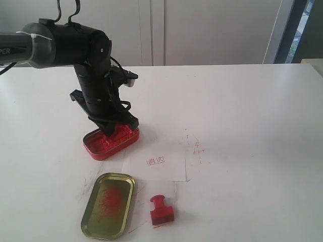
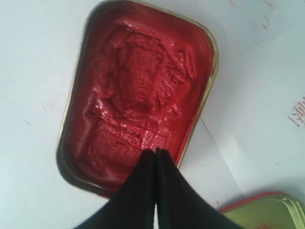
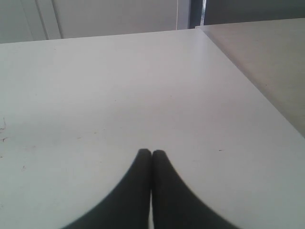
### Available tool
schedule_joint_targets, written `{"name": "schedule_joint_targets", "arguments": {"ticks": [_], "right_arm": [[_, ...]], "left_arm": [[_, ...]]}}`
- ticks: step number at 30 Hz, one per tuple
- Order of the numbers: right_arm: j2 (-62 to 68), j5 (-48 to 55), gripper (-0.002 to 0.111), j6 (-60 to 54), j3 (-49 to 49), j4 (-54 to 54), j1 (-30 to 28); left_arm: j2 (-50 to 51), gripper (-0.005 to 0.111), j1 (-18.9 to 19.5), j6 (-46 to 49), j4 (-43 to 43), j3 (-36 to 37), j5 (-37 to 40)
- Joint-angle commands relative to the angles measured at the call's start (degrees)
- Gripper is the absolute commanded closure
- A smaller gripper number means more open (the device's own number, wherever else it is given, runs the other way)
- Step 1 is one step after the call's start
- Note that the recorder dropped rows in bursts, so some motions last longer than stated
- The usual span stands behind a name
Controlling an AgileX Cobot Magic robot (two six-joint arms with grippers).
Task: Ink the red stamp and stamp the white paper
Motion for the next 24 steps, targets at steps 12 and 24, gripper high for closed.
{"name": "schedule_joint_targets", "arguments": {"ticks": [12, 24], "right_arm": [[-0.24, -0.84, 0.108, -0.06, 0.30, -0.12, 0.23], [-0.24, -0.84, 0.108, -0.06, 0.30, -0.12, 0.23]], "left_arm": [[-0.80, 0.107, 0.49, -1.55, 1.34, -0.16, -0.34], [-0.92, 0.107, 6.76, -2.82, -0.67, -0.04, 0.81]]}}
